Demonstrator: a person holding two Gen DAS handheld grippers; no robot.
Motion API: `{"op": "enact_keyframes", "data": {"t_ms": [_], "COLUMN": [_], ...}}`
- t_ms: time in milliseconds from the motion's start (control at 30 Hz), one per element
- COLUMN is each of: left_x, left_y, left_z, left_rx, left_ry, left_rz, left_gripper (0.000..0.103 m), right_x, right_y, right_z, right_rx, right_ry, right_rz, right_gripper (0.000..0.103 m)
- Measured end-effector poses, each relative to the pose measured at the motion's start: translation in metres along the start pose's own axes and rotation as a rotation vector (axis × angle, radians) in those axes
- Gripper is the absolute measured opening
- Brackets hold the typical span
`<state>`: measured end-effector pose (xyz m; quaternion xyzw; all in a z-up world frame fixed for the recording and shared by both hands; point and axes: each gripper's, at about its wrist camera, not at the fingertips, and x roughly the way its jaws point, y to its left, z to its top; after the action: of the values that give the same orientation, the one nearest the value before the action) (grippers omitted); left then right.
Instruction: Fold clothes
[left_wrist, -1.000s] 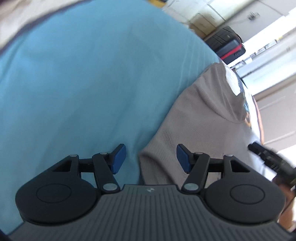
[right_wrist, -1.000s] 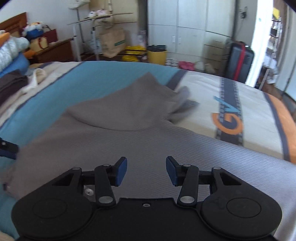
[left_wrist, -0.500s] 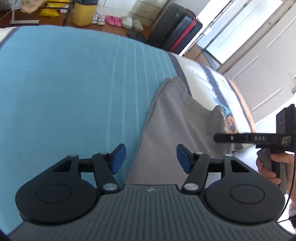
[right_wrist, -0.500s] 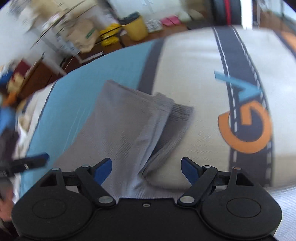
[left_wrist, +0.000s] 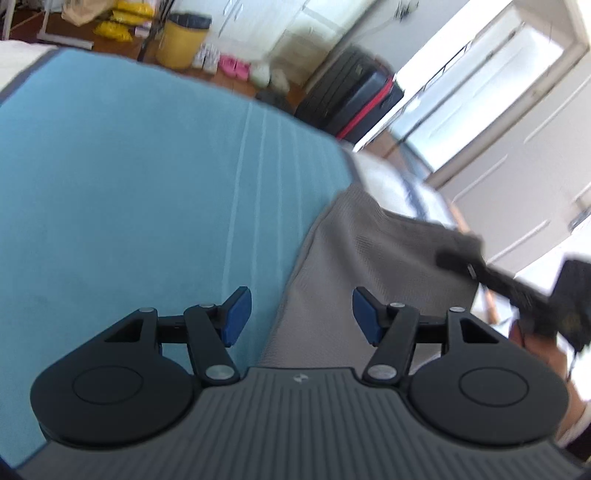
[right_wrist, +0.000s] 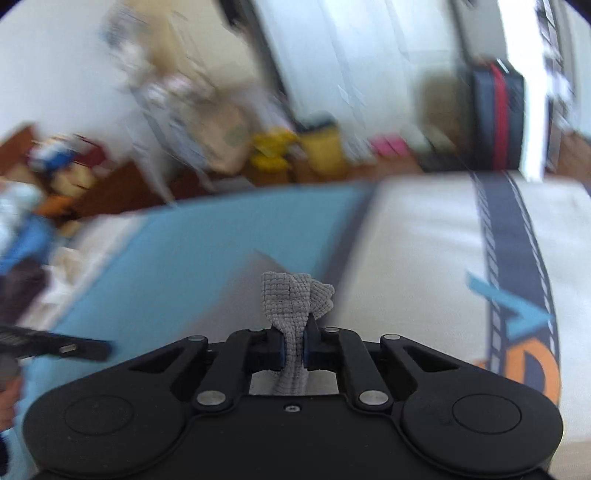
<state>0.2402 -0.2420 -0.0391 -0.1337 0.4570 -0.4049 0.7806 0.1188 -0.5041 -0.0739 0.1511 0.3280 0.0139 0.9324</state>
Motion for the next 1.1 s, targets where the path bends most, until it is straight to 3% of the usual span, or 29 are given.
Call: {"op": "enact_keyframes", "data": {"t_ms": [133, 233, 367, 500, 667, 733, 867, 1100], "left_x": [-0.022, -0.038, -0.031, -0.027, -0.034, -0.037, -0.045, -0.035], "left_y": [-0.014, -0.022, -0.016, -0.015, -0.018, -0.019, -0.022, -0.006], "left_z": [-0.004, -0.022, -0.059, -0.093, -0.103, -0.105, -0.107, -0.103], "left_rx": [0.018, 0.014, -0.13, -0.154, -0.132, -0.123, -0.057, -0.039], "left_ry": [-0.07, -0.111, -0.002, 0.056, 0.08, 0.088, 0.096, 0.112], "left_rz": [-0.01, -0.028, -0.113, -0.089, -0.057, -0.045, -0.037, -0.055], "left_gripper": [0.06, 0.06, 0.06, 0.06, 0.06, 0.06, 0.06, 0.06], "right_x": [-0.051, -0.08, -0.096, -0.106, -0.118, -0.123, -0.125, -0.082], "right_y": [0.048, 0.072, 0.076, 0.077, 0.079, 0.08, 0.1, 0.121], "right_z": [-0.014, -0.048, -0.085, -0.107, -0.135, -0.145, -0.133, -0.113], "right_rx": [-0.167, -0.282, -0.327, -0.309, -0.286, -0.279, -0.325, -0.338], "right_ry": [-0.061, -0.025, 0.034, 0.068, 0.111, 0.125, 0.106, 0.169], "right_rz": [0.159, 0.212, 0.179, 0.13, 0.069, 0.046, 0.018, -0.096], "right_gripper": [0.011, 0.011, 0.011, 0.015, 0.046, 0.049, 0.06, 0.063]}}
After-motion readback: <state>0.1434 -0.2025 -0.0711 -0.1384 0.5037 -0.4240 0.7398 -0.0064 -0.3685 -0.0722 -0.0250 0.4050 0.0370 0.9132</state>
